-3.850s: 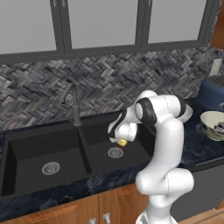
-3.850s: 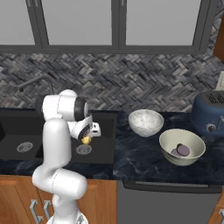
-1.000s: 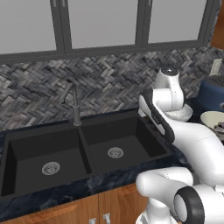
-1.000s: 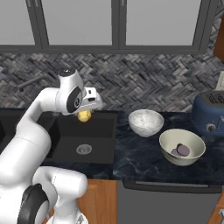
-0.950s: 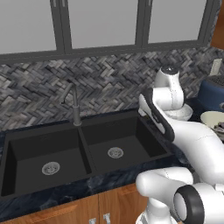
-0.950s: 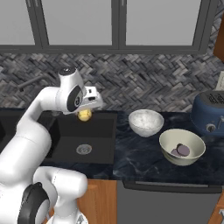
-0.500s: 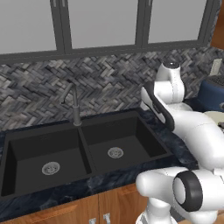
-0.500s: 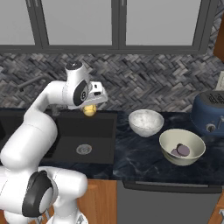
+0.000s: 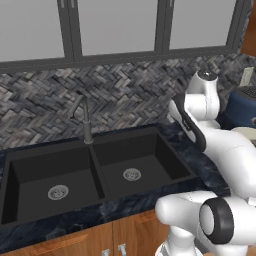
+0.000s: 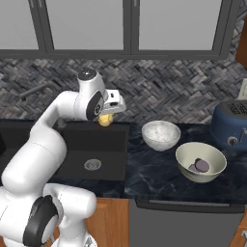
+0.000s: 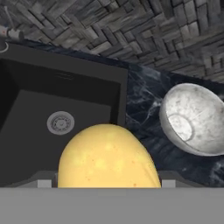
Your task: Pick the eggplants from the cabinet and place them in one bowl. Pick the potato from the sink and place it in the other bowl.
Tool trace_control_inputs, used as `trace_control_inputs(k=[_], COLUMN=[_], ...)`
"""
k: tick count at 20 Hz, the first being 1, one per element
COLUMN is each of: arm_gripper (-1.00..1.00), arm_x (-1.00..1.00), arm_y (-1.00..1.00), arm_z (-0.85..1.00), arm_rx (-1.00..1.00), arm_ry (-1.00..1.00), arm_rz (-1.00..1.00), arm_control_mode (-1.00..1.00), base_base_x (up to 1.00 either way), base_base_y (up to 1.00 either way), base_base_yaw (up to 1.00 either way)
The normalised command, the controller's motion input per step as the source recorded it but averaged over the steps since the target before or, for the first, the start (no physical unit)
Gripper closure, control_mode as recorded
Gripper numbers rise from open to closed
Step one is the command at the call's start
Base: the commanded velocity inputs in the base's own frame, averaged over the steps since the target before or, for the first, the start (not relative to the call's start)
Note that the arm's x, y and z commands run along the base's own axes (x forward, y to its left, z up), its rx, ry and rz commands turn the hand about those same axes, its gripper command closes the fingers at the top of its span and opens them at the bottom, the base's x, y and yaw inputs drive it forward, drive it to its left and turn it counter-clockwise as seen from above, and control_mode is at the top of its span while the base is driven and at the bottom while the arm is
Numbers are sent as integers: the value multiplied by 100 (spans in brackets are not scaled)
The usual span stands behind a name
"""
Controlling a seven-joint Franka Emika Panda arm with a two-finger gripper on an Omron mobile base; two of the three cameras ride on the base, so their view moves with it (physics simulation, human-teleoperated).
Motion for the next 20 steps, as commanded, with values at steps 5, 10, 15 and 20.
trace_control_inputs(k=[5,10,15,20], arm_gripper=[100,100,100,100], arm_x=[0,-4,-1,-1], arm_y=[-14,-4,-33,-64], arm_z=[0,17,16,0], arm_rx=[0,0,2,5], arm_ry=[-2,1,2,1], arm_rz=[-21,-9,0,0], arm_control_mode=[-100,-100,-100,-100], base_base_x=[0,0,0,0], base_base_y=[0,0,0,0], base_base_yaw=[0,0,0,0])
